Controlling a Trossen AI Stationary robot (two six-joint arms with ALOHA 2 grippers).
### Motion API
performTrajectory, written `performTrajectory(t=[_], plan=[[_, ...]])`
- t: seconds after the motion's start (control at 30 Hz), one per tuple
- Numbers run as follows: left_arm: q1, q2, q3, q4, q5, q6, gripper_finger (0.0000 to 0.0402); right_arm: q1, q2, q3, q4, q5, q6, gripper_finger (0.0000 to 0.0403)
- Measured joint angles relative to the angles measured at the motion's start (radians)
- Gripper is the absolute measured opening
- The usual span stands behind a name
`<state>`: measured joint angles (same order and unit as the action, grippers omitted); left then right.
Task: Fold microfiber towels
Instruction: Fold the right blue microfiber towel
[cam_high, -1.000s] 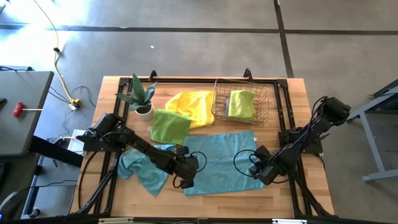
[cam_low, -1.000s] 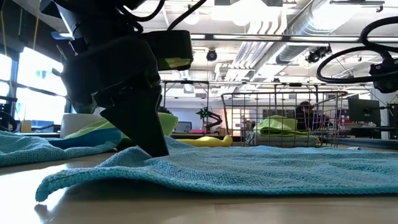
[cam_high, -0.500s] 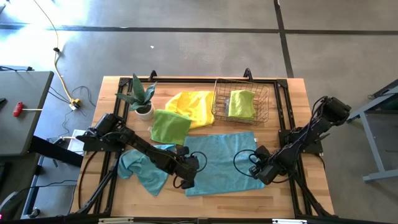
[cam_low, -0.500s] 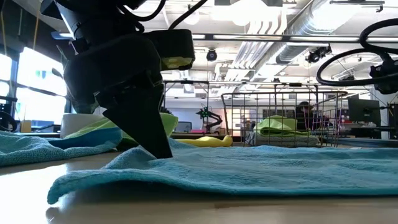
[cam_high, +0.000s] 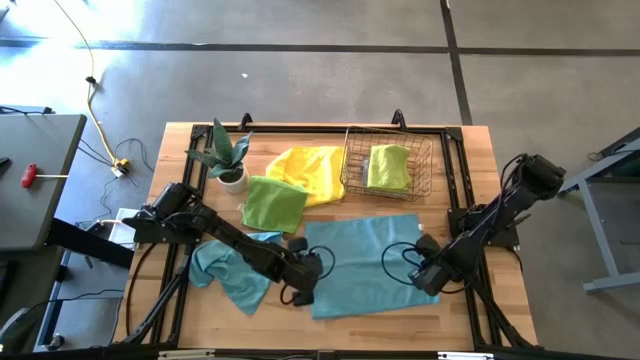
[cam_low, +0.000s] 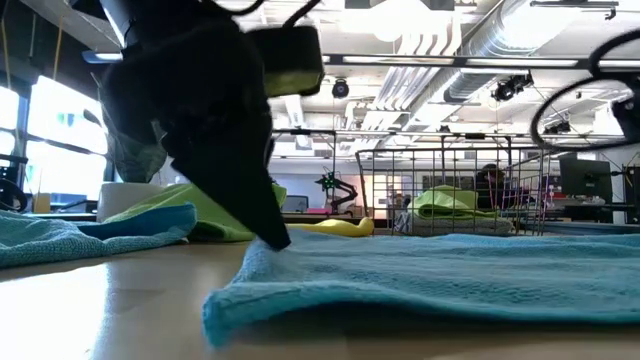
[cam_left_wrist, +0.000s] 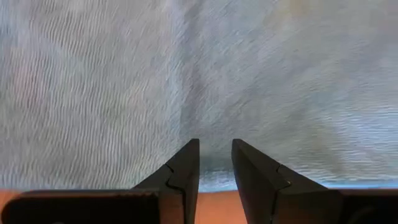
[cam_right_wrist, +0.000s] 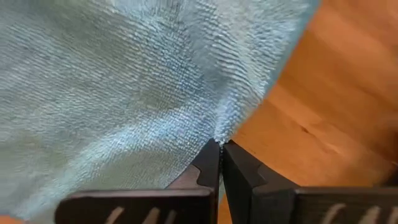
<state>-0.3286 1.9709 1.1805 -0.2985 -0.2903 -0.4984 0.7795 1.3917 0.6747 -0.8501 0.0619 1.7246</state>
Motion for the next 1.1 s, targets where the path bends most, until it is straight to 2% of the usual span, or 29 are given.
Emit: performTrajectory(t=[0.13,0.37,0.47,0.83,1.1], plan=[[0.000,0.000,0.027,-0.001,-0.001,0.048,0.0085,-0.009,-0.001,0.063,-0.117,-0.012,0.003,0.0001],[-0.005,0.000,0.083,-0.052,0.022,0.091,0.0085,-0.088,0.009,0.167,-0.111,-0.010,-0.060,0.0001],[-0.020,-0.002,0.102,-0.084,0.021,0.092,0.0085,-0.130,0.033,0.215,-0.103,0.039,-0.118,0.0001],[-0.085,-0.002,0.139,-0.179,0.013,0.084,0.0085,-0.305,0.216,0.391,0.066,0.170,-0.522,0.0000],[-0.131,-0.003,0.140,-0.214,0.010,0.030,0.0085,-0.373,0.358,0.511,0.187,0.166,-0.758,0.0000]])
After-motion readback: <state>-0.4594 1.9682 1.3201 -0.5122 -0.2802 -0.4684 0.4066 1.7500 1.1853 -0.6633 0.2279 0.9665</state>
